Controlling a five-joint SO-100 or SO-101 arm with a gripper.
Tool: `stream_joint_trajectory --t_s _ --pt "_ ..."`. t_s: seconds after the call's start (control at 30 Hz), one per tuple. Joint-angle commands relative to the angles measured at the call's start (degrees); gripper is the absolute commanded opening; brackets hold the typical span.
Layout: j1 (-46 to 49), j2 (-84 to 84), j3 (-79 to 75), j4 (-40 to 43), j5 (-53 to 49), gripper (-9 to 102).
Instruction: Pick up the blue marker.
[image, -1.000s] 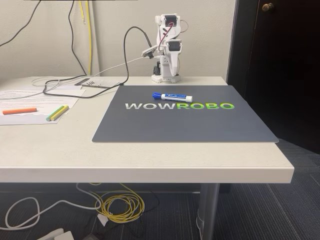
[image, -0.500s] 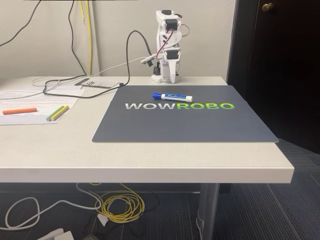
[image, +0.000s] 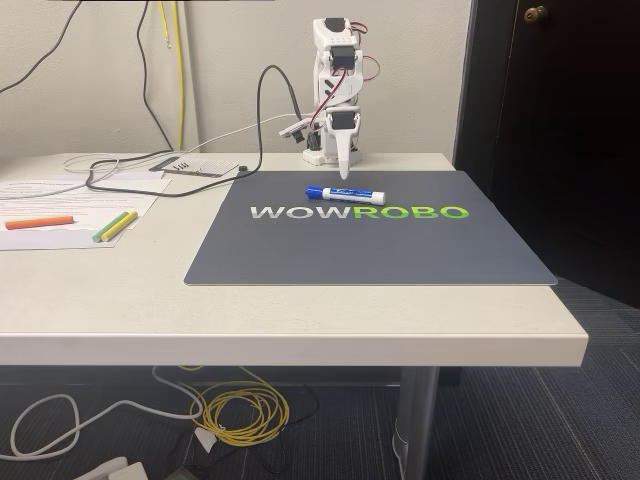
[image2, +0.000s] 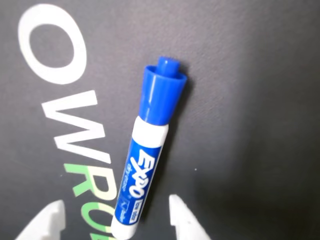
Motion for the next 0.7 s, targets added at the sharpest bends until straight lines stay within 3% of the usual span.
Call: stream_joint_trajectory --t_s 0.0,0.4,0.67 --pt "0.2 -1.7 -3.4 0.3 0.1 29" --pt "-0.4 -4.6 -4.0 -0.6 1.4 30" --pt "0.1 -11.2 -10.5 4.5 1.8 34"
